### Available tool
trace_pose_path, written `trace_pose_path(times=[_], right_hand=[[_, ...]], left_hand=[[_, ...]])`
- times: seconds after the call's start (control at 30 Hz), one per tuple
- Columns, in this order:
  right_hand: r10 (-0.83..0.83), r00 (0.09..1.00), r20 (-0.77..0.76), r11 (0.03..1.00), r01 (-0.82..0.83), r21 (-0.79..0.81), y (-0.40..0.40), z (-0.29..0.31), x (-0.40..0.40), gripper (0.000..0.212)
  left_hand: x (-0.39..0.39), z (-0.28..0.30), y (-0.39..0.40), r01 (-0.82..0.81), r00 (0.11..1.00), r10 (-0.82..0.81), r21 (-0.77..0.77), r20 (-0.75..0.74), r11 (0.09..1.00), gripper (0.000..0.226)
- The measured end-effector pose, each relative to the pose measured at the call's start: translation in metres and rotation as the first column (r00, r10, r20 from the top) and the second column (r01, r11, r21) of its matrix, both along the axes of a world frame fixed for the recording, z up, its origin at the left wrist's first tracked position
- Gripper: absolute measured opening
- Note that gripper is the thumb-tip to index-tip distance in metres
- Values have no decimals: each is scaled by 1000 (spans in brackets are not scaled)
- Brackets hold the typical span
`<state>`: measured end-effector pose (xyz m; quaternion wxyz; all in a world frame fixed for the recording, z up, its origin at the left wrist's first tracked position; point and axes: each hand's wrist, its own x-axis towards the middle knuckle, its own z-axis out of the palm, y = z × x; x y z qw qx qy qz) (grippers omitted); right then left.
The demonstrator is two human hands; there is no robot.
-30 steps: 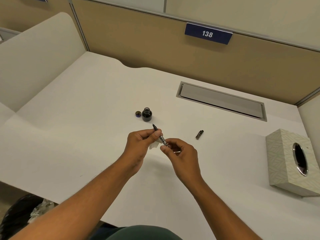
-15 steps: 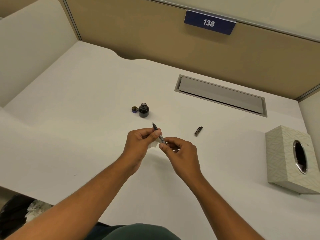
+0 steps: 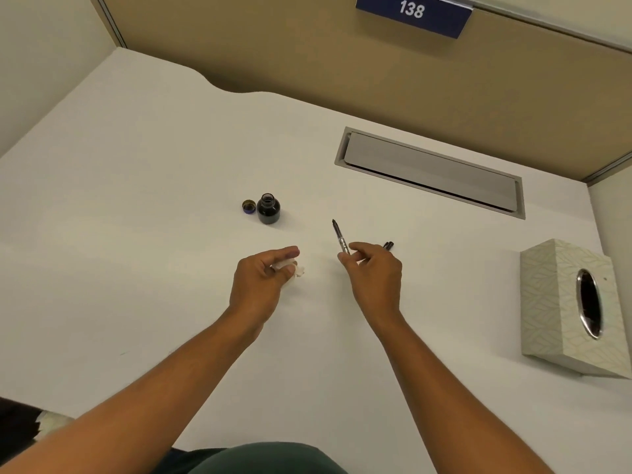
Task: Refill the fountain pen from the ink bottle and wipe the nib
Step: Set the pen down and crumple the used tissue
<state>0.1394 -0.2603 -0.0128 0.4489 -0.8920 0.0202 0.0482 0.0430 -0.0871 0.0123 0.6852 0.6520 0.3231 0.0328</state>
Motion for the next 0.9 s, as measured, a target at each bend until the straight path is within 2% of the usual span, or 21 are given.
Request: trace_pose_path(times=[0.2, 0.37, 0.5, 0.73, 0.9], right_hand=[[19, 994, 104, 945, 16, -327, 8, -30, 31, 13], [47, 993, 111, 885, 11, -465, 8, -50, 37, 14], [48, 990, 130, 873, 22, -487, 7, -57, 36, 16], [28, 991, 133, 903, 32, -428, 7, -56, 36, 15], [-17, 988, 152, 946, 65, -317, 5, -46, 33, 26]], left_hand=[[-3, -9, -8, 16, 1000, -16, 5, -12, 1000, 36], [-2, -12, -10, 31, 998, -32, -13, -51, 999, 31], [-1, -12, -10, 47, 997, -47, 0, -66, 999, 27], [2, -14, -9, 69, 995, -69, 5, -67, 998, 29], [2, -9, -7, 54, 997, -54, 3, -51, 999, 33]])
